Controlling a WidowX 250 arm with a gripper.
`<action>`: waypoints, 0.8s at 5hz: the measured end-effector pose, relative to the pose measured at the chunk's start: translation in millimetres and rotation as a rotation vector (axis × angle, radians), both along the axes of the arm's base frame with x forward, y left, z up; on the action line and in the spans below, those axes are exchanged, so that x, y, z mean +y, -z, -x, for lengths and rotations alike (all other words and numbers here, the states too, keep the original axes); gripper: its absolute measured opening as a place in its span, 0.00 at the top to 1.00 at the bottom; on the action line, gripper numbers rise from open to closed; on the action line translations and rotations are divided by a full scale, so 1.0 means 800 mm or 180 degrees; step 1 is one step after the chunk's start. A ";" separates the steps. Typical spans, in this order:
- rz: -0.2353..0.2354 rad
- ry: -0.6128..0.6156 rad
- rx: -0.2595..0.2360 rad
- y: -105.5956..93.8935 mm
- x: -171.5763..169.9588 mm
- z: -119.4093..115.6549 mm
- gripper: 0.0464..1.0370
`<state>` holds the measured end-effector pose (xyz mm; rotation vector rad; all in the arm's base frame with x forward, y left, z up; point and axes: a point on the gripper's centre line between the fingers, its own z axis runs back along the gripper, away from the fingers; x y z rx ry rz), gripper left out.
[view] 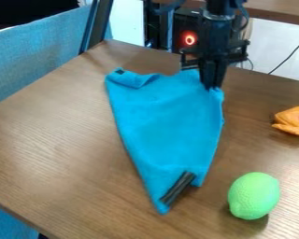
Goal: Unfolding cloth from right to left.
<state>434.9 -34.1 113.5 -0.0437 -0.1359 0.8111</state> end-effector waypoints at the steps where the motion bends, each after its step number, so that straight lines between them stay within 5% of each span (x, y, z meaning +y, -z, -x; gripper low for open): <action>1: 0.0291 -0.0019 0.0017 -0.006 0.022 0.010 0.98; 4: 0.0473 0.0380 0.0016 0.004 0.125 0.111 0.98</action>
